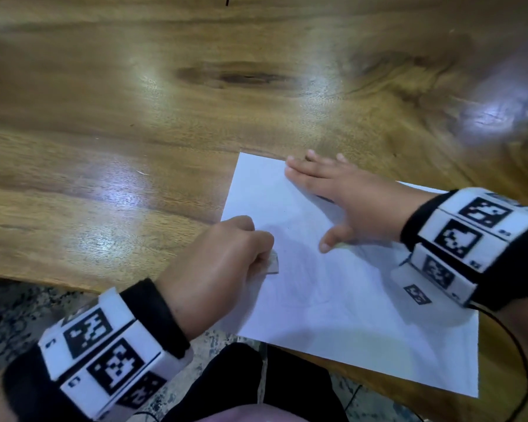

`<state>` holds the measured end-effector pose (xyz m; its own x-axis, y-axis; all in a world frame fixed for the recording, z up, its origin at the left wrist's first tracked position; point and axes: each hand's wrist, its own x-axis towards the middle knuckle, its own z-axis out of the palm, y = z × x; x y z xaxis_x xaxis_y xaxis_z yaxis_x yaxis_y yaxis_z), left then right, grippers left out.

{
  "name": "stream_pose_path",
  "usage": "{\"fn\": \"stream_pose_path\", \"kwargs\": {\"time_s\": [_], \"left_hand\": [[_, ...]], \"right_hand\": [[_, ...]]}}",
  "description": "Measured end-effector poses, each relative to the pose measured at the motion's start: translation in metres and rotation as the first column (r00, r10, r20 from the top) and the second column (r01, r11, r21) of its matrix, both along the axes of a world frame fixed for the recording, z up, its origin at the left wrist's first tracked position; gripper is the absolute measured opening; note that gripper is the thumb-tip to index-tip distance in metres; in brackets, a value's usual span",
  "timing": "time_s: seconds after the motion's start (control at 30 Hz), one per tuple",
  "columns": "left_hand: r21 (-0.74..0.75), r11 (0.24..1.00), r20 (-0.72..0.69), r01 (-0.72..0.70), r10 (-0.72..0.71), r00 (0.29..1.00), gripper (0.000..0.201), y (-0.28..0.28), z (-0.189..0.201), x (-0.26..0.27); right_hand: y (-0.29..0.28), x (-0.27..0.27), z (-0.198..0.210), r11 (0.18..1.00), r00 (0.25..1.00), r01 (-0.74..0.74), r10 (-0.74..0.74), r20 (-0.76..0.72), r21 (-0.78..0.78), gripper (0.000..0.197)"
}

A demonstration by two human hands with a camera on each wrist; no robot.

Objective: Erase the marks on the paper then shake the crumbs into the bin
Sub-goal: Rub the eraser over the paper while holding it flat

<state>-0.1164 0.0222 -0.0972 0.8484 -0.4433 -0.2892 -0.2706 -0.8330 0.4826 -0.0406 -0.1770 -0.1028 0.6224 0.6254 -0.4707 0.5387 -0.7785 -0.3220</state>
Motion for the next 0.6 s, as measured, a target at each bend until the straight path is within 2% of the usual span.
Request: {"fn": "stream_pose_path", "kwargs": {"time_s": [0.17, 0.23, 0.33, 0.43, 0.5, 0.57, 0.6], "left_hand": [[0.081, 0.996, -0.058, 0.044, -0.039, 0.998, 0.015, -0.007, 0.013, 0.018], [0.033, 0.999, -0.142, -0.029, 0.033, 0.989, 0.016, -0.011, 0.019, 0.041], [-0.085, 0.979, -0.088, -0.183, 0.176, 0.98, 0.011, -0.023, 0.016, 0.079], [-0.113, 0.972, -0.029, -0.207, 0.205, 0.978, 0.009, -0.041, 0.009, 0.092], [-0.111, 0.98, 0.003, -0.166, 0.167, 0.986, 0.017, -0.041, 0.007, 0.08], [-0.04, 0.999, -0.003, -0.023, 0.023, 1.0, 0.028, -0.032, 0.008, 0.059], [0.012, 0.999, -0.041, 0.051, -0.05, 0.998, 0.026, -0.028, 0.01, 0.05]], "right_hand": [[-0.025, 0.0, -0.001, 0.999, 1.0, 0.024, -0.024, 0.001, -0.032, 0.109], [-0.026, -0.001, -0.003, 0.999, 1.0, 0.025, -0.025, 0.001, -0.041, 0.11], [-0.027, 0.0, -0.003, 0.998, 0.999, 0.039, -0.04, -0.029, -0.042, 0.108], [-0.027, 0.0, -0.001, 0.999, 0.998, 0.032, -0.034, -0.045, -0.043, 0.107], [-0.027, 0.0, -0.001, 0.998, 0.998, 0.032, -0.034, -0.047, -0.048, 0.107], [-0.027, 0.0, -0.001, 0.998, 0.998, 0.032, -0.034, -0.051, -0.052, 0.107], [-0.027, 0.0, -0.001, 0.998, 0.998, 0.031, -0.033, -0.051, -0.052, 0.108]]}}
